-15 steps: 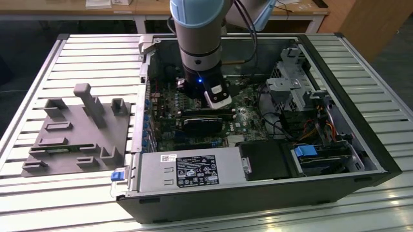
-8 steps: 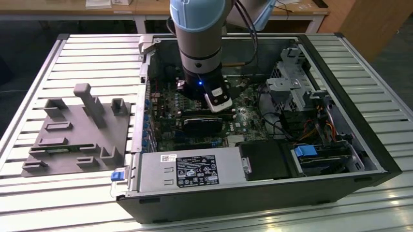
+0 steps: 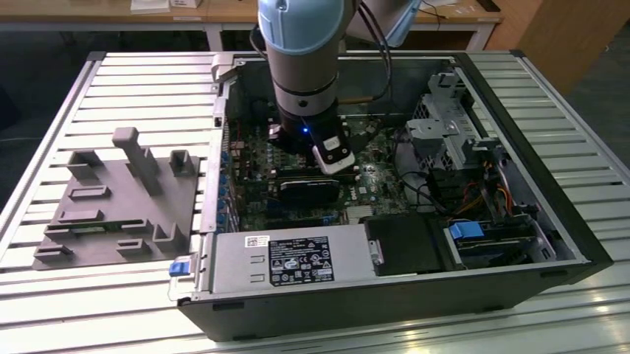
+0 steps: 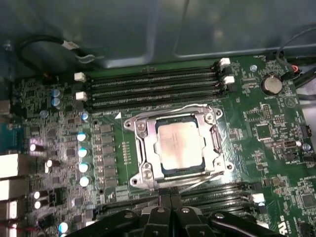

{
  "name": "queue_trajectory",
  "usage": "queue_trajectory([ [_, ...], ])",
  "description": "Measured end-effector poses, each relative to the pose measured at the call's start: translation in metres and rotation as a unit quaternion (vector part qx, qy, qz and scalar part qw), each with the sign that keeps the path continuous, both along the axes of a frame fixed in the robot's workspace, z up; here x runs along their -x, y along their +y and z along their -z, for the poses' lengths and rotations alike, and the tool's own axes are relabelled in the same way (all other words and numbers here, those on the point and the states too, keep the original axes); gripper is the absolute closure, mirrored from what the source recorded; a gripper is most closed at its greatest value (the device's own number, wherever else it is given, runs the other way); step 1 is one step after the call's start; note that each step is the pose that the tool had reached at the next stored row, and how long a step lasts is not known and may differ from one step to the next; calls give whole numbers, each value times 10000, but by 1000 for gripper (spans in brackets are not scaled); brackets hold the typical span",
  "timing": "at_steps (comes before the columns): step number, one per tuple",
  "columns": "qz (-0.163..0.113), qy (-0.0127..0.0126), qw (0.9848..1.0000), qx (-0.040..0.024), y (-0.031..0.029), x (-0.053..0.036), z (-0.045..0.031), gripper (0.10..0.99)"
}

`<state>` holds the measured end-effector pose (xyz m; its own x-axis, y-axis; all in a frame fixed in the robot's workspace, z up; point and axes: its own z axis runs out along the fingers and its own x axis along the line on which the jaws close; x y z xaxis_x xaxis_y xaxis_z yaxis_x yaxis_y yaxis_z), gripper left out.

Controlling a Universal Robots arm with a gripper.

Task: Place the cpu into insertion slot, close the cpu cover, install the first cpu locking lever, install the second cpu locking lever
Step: 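Install the second cpu locking lever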

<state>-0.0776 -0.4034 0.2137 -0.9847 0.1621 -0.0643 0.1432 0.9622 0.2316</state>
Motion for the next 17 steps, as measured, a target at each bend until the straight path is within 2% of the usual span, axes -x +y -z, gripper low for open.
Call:
queue_trajectory([
  [3,-42,0,10000,-18,-30,11,16,984],
  [8,-152,0,9998,-144,-41,58,52,984],
  [17,-265,-2,9990,-366,-93,83,92,984],
])
